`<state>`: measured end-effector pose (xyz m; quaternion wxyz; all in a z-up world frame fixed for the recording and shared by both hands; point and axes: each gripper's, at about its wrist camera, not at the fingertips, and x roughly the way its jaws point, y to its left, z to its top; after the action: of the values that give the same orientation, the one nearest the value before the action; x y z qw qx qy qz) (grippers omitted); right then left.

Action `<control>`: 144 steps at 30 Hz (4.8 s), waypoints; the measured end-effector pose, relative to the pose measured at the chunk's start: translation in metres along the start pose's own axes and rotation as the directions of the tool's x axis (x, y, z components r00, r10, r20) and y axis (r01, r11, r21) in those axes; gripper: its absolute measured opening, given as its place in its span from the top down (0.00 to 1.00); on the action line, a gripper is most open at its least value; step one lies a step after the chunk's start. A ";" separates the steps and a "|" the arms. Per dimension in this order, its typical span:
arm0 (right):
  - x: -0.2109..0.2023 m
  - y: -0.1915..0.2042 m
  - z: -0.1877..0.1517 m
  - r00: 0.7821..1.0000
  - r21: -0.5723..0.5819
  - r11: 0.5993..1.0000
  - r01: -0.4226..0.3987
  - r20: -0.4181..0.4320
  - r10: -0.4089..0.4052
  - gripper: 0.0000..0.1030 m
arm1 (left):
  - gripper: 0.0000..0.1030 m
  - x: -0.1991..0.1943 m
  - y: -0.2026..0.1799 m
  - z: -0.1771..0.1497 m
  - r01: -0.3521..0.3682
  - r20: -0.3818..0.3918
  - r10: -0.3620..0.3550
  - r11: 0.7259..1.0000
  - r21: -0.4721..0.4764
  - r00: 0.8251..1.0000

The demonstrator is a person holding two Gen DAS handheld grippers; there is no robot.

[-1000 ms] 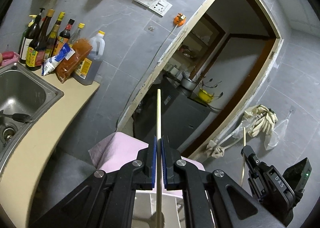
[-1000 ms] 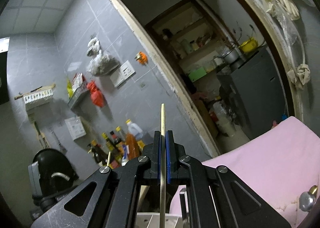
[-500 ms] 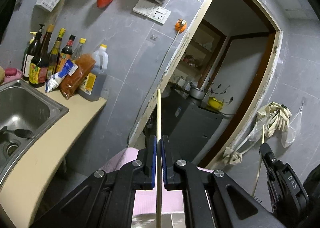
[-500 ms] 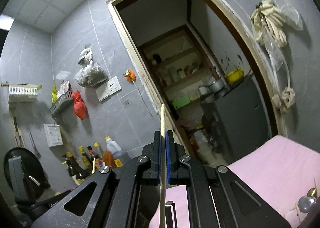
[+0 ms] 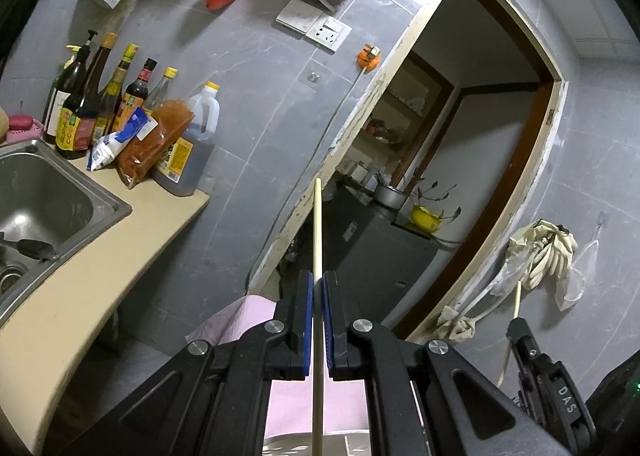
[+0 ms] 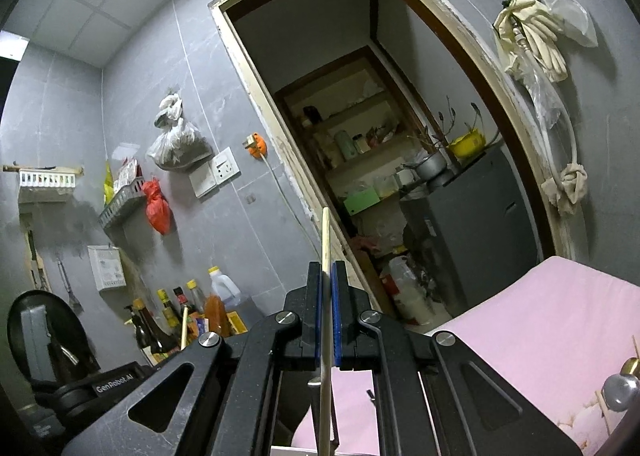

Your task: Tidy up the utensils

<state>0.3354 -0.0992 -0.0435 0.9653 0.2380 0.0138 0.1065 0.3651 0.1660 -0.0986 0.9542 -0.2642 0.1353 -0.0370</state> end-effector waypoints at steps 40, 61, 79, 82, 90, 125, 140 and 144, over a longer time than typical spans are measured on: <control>-0.016 -0.003 -0.001 0.994 -0.076 0.997 -0.017 -0.106 0.009 0.93 | 0.95 -0.028 -0.015 -0.025 -0.009 -0.103 0.028 0.984 0.180 0.994; -0.096 -0.009 0.084 0.974 -0.203 0.977 0.061 -0.200 -0.103 0.30 | 0.23 -0.092 -0.077 0.011 -0.005 -0.121 0.031 0.979 0.204 0.992; -0.169 -0.077 0.156 0.946 -0.327 0.923 0.205 -0.175 -0.272 0.01 | 0.01 -0.129 -0.182 -0.036 -0.034 -0.049 0.056 0.924 0.382 0.997; -0.170 -0.099 0.158 0.939 -0.322 0.923 0.212 -0.194 -0.284 0.01 | 0.01 -0.127 -0.192 -0.051 -0.030 -0.073 0.063 0.921 0.388 0.995; -0.157 -0.160 0.150 0.912 -0.314 0.923 0.221 -0.269 -0.309 0.01 | 0.01 -0.107 -0.213 -0.097 -0.029 -0.149 0.097 0.914 0.405 0.984; -0.048 -0.291 0.005 0.719 -0.170 0.984 0.051 -0.677 -0.155 0.59 | 0.57 0.042 -0.211 -0.263 0.139 -0.620 0.142 0.914 0.382 0.772; -0.019 -0.287 -0.024 0.631 -0.098 0.995 0.024 -0.771 -0.091 0.67 | 0.95 0.073 -0.208 -0.257 0.152 -0.665 0.144 0.918 0.366 0.733; -0.011 -0.281 -0.028 0.615 -0.078 0.997 -0.011 -0.786 -0.054 0.67 | 0.95 0.075 -0.197 -0.254 0.143 -0.684 0.099 0.947 0.288 0.722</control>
<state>0.3789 -0.3318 -0.1988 0.8709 0.1308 0.4345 0.1889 0.3667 -0.1394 -0.2239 0.8640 -0.0743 0.4698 -0.1655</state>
